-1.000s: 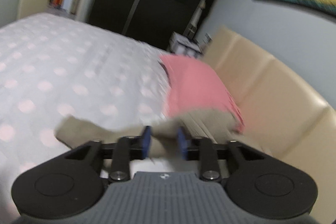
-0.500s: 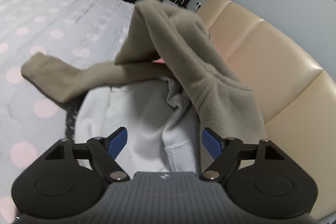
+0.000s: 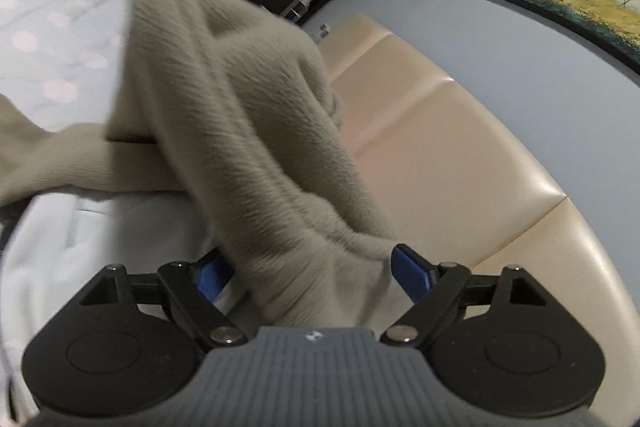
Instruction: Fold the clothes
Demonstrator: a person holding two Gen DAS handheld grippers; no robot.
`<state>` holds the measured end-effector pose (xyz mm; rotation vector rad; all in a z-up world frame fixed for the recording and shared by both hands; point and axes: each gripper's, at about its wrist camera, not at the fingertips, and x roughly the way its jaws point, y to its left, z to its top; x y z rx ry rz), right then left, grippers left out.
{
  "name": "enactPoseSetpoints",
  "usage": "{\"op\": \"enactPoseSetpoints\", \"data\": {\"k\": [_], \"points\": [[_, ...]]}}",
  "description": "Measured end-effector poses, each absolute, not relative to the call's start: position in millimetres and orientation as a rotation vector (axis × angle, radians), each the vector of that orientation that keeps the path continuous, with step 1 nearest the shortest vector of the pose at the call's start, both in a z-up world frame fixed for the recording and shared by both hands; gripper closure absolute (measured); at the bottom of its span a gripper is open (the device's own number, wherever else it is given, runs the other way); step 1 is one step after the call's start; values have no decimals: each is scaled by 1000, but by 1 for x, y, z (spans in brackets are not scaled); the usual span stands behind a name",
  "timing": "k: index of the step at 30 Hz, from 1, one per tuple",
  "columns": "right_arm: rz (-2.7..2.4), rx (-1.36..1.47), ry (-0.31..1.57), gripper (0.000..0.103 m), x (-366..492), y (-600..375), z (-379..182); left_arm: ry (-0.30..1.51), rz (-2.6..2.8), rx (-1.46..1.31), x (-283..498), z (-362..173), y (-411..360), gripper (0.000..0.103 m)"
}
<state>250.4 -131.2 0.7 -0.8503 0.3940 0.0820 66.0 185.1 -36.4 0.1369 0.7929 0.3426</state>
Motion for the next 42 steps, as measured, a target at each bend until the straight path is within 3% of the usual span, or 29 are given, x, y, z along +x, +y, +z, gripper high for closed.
{"op": "enactPoseSetpoints", "data": {"k": [3, 5, 7, 14, 22, 33, 36, 42], "points": [[53, -801, 392, 32, 265, -133, 4, 791, 346, 132, 65, -36, 188, 6], [45, -778, 393, 55, 267, -131, 11, 786, 350, 122, 63, -35, 191, 6], [25, -765, 378, 67, 265, -128, 20, 780, 352, 111, 61, -33, 193, 6], [-20, -730, 255, 80, 251, -110, 75, 718, 373, 92, 37, -9, 206, 6], [136, -717, 108, 83, 199, -36, 150, 645, 396, 71, 8, 20, 221, 6], [650, -632, -86, 83, 42, 95, 217, 532, 515, 57, -50, 65, 256, 6], [798, -614, 0, 82, 15, 126, 209, 525, 558, 59, -73, 70, 266, 6], [942, -711, 165, 78, -2, 152, 138, 581, 634, 32, -114, 58, 287, 6]]}}
